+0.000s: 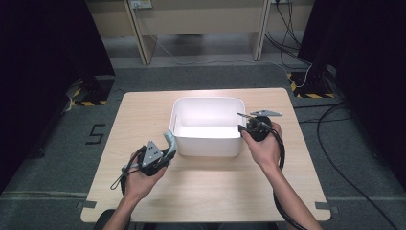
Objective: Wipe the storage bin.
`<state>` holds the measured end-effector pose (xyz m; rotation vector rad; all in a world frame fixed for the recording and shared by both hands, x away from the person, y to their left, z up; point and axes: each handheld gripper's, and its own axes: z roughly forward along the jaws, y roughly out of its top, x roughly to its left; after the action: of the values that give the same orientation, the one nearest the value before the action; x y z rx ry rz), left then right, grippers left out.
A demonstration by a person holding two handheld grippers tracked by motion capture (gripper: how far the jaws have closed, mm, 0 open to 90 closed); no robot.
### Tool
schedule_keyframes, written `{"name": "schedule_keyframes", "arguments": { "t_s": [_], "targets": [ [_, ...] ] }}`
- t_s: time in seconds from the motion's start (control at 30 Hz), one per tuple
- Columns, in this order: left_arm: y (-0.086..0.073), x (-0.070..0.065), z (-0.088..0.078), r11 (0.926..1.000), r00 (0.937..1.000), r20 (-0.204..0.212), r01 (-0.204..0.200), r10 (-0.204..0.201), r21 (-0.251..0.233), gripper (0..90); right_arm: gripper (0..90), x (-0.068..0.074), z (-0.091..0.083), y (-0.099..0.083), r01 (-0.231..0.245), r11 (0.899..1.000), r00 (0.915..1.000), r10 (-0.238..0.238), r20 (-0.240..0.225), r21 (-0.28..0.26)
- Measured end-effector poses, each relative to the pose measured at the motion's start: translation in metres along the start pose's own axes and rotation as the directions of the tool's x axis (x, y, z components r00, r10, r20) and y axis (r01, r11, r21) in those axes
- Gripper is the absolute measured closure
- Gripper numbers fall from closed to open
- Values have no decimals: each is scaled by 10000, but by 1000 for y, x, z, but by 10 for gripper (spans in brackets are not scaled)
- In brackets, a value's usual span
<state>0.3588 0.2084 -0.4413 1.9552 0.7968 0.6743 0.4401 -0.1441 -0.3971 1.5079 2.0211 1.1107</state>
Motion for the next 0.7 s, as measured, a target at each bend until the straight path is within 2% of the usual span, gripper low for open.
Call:
{"name": "schedule_keyframes", "arguments": {
  "t_s": [0.07, 0.17, 0.23, 0.27, 0.37, 0.43, 0.7],
  "targets": [
    [1, 0, 1, 10000, 10000, 20, -22, 22, 55, 779, 656, 0, 0, 0, 23, 10000, 10000, -23, 8, -9],
    [0, 0, 5, 9997, 10000, -68, 51, -49, 225, 780, 663, 1, 3, -1, 296, 9995, 9995, -297, 146, 79],
    [-1, 0, 8, 9991, 9999, -103, -70, 74, 424, 782, 668, 1, 4, -2, 300, 9995, 9994, -302, 155, 117],
    [-2, 0, 12, 9977, 9994, -97, -339, 345, 581, 786, 680, 1, 4, -1, 445, 9988, 9989, -448, 147, 216],
    [-3, -2, 16, 9960, 9987, -129, -489, 500, 751, 787, 692, 0, 4, -1, 448, 9988, 9989, -450, 97, 182],
    [-3, -3, 18, 9938, 9976, -120, -664, 677, 892, 787, 698, 1, 5, 0, 613, 9979, 9980, -616, 123, 230],
    [-1, -6, 16, 9900, 9970, -133, -747, 769, 1192, 786, 691, 6, 3, -1, 658, 9972, 9974, -667, 270, 349]
  ]
}}
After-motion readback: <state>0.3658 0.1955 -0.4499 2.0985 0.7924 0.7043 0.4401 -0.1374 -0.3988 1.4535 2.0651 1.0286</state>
